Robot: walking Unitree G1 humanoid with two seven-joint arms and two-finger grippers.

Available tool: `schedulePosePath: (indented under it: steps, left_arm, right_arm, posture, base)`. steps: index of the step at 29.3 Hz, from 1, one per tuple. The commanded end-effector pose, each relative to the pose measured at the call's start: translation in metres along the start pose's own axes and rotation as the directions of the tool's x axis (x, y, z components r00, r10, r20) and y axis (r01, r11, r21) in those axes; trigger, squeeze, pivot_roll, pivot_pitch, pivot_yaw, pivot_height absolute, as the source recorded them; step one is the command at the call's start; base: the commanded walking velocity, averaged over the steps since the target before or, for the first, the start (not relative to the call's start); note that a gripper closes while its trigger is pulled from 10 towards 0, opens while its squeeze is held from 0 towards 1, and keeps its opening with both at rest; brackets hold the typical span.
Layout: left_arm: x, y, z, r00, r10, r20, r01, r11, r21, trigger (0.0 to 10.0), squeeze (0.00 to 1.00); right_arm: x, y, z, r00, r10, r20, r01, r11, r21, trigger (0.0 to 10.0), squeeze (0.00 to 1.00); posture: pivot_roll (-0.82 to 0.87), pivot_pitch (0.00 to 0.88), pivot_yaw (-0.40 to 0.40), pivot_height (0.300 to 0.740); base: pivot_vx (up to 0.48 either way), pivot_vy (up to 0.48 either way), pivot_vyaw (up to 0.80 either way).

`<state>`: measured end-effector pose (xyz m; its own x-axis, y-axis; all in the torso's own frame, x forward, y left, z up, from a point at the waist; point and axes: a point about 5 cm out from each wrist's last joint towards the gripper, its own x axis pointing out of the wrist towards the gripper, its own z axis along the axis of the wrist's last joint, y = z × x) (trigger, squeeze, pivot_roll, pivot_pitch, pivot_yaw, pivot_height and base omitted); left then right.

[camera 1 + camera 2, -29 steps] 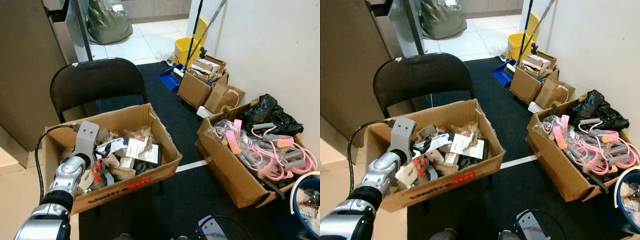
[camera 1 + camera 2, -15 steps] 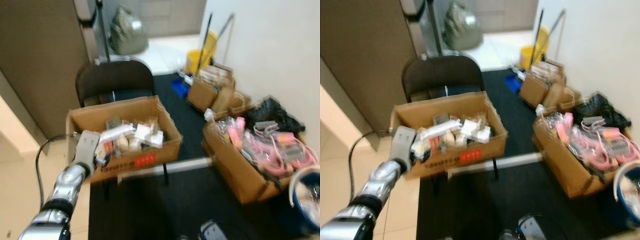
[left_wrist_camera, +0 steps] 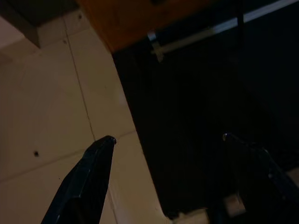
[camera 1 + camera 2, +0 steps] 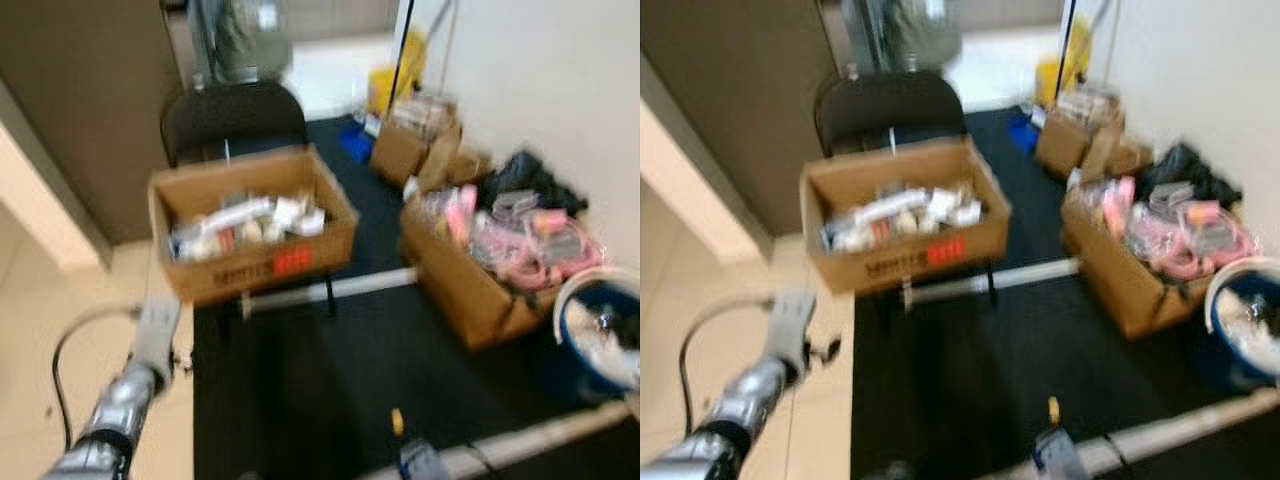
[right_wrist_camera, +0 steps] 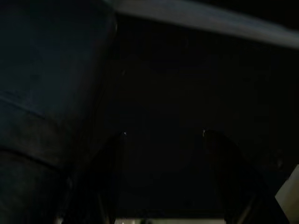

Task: Picking trash to rubbish bin

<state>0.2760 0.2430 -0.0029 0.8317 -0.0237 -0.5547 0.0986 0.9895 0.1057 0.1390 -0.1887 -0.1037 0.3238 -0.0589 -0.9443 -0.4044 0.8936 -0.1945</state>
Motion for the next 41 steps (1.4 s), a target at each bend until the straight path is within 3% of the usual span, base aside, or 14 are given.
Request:
schedulePosePath:
  steps: [1,11,17,24,29,36,38,39,41]
  left_arm:
    - [-0.006,0.001,-0.024,0.996,0.021,-0.089,-0.024,0.999,-0.025,10.0,0.0]
    - [-0.015,-0.001,-0.053,0.98,0.045,-0.192,-0.057,0.997,-0.058,10.0,0.0]
    - [-0.022,-0.003,-0.071,0.962,0.076,-0.261,-0.101,0.991,-0.085,10.0,0.0]
    - [-0.034,-0.011,-0.098,0.932,0.083,-0.352,-0.127,0.986,-0.106,10.0,0.0]
    - [-0.043,-0.023,-0.119,0.898,0.076,-0.433,-0.132,0.986,-0.102,10.0,0.0]
    - [-0.048,-0.039,-0.131,0.877,0.036,-0.479,-0.054,0.998,-0.023,10.0,0.0]
    - [-0.05,-0.045,-0.135,0.869,0.014,-0.494,-0.003,1.0,0.024,10.0,0.0]
    - [-0.053,-0.052,-0.141,0.852,-0.004,-0.523,0.066,0.993,0.101,10.0,0.0]
    - [-0.057,-0.057,-0.147,0.837,-0.014,-0.546,0.134,0.974,0.181,10.0,0.0]
  right_arm:
    - [0.0,0.007,-0.003,1.0,0.021,-0.012,-0.021,1.0,0.005,10.0,0.0]
    - [0.0,0.008,-0.004,1.0,0.024,-0.016,-0.024,1.0,0.012,10.0,0.0]
    - [0.0,0.008,-0.004,1.0,0.024,-0.015,-0.024,1.0,0.016,10.0,0.0]
    - [0.0,0.008,-0.005,0.999,0.025,-0.022,-0.025,1.0,0.016,10.0,0.0]
    - [0.0,0.008,-0.005,0.999,0.027,-0.027,-0.027,1.0,0.006,10.0,0.0]
    - [0.0,0.007,-0.005,0.999,0.025,-0.033,-0.025,1.0,0.003,10.0,0.0]
    - [0.0,0.007,-0.005,0.999,0.023,-0.037,-0.023,1.0,-0.001,10.0,0.0]
    - [0.0,0.007,-0.005,0.999,0.022,-0.039,-0.022,1.0,-0.005,10.0,0.0]
    - [0.0,0.007,-0.005,0.999,0.022,-0.04,-0.022,1.0,-0.006,10.0,0.0]
  posture:
    - [0.07,0.099,0.009,0.74]
    - [0.07,0.103,0.012,0.74]
    - [0.07,0.103,0.012,0.74]
    - [0.07,0.099,0.014,0.74]
    - [0.07,0.099,0.014,0.74]
    - [0.07,0.097,0.014,0.74]
    - [0.07,0.097,0.014,0.74]
    - [0.07,0.097,0.014,0.74]
    - [0.06,0.096,0.018,0.74]
  base:
    - [-0.371,0.0,0.0]
    - [-0.336,0.0,0.0]
    - [0.0,0.0,0.0]
    - [0.0,0.0,0.0]
    - [0.0,0.0,-0.79]
    - [0.0,0.0,-0.79]
    - [0.0,0.0,-0.79]
    - [0.0,0.0,-0.79]
    - [0.0,0.0,-0.79]
